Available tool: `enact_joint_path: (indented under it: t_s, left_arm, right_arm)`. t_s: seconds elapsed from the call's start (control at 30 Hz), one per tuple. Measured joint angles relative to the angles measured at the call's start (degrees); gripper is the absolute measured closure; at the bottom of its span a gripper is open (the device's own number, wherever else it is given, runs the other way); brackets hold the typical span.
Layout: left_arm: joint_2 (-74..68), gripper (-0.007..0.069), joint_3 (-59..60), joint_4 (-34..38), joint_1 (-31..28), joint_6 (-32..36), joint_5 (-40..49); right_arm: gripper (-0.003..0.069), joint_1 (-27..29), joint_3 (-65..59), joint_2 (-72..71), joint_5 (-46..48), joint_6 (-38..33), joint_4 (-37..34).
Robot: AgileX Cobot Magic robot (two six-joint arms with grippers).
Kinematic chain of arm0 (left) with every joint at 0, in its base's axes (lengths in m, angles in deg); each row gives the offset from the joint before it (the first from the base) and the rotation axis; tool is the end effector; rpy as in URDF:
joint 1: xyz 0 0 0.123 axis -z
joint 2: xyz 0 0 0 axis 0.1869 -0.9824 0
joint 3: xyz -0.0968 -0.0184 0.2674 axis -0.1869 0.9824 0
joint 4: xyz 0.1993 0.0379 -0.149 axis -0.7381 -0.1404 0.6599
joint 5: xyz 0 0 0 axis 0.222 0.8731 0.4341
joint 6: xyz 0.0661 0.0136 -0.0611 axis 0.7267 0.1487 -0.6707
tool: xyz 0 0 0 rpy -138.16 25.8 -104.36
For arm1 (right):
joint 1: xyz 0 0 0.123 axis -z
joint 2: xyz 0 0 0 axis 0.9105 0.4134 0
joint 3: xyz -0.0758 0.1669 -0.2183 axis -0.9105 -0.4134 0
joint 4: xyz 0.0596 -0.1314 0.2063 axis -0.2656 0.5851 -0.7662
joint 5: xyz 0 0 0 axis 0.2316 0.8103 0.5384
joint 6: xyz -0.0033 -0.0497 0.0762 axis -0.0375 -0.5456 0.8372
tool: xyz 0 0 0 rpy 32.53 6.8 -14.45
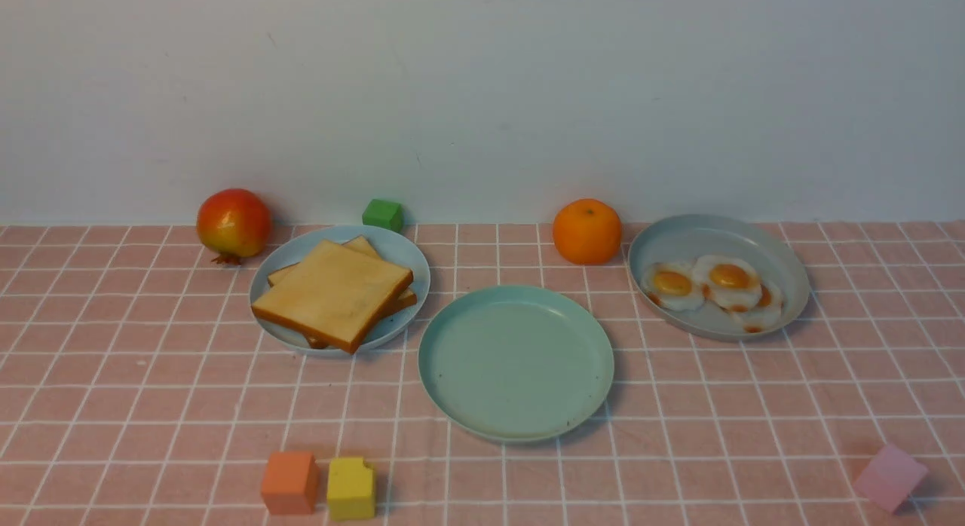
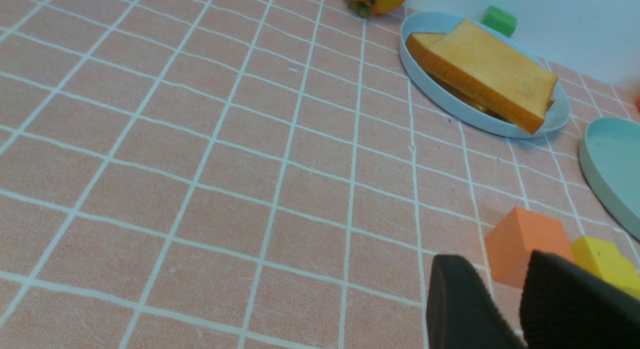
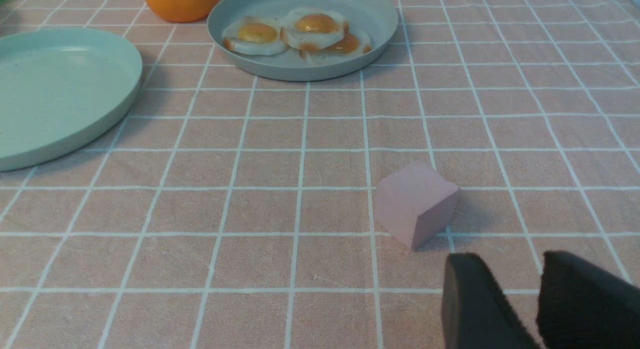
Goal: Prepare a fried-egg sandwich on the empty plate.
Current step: Use the left arm to grab a slice of bread
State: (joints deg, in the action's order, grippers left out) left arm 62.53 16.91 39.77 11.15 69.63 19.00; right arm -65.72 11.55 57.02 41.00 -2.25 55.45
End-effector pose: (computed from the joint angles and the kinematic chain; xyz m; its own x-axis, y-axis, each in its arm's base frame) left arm 0.0533 -0.0028 0.1751 -0.2587 -0.4123 -0.8735 -0.0823 0.9104 -0.4054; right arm 0.0517 0.0010 0.1709 -0.3143 -0.0583 -0.9475 -0.0300 0.9982 -0.0514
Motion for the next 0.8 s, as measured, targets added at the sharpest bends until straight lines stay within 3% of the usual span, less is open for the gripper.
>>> enact_joint_path:
  t_s: [0.7,0.8]
  left_arm:
    - [0.0,0.0384,0.0,0.0,0.0,0.0,-0.5]
    - [0.0,0.0384,0.3,4.0,0.0,-1.5,-3.2]
  right_arm:
    - [0.0419,0.0,0.0,0.0,0.0,0.0,0.0]
    - [0.0419,0.0,0.0,0.0,0.0,0.0,0.0]
